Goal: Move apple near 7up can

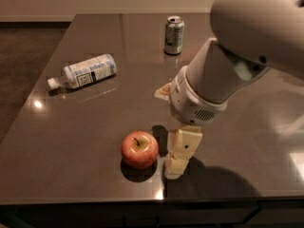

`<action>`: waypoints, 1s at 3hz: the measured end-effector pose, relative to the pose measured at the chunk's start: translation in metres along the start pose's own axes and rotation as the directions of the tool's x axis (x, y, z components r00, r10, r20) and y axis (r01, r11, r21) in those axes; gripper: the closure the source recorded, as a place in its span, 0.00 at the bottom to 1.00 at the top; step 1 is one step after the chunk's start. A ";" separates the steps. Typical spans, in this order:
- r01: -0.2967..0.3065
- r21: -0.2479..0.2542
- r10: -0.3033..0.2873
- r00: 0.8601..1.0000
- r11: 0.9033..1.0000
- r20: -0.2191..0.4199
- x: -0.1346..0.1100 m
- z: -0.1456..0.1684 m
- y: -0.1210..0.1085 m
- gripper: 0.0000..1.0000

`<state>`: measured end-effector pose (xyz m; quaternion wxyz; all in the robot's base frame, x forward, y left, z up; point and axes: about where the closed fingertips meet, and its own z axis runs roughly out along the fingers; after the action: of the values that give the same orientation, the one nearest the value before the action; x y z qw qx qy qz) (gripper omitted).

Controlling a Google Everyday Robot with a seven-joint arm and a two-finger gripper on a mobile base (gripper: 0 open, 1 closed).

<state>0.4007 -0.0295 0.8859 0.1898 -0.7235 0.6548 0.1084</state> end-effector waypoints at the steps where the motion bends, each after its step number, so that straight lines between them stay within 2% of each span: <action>1: 0.014 -0.026 -0.013 1.000 1.000 0.025 -0.010 0.015 0.009 0.00; 3: 0.002 -0.074 0.004 0.997 0.997 0.073 -0.023 0.034 0.019 0.00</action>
Offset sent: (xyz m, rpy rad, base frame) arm -0.0186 0.0377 -0.0326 0.0853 0.0963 0.0437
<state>0.3826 0.0040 0.8616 0.1868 -0.7253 0.6432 0.1592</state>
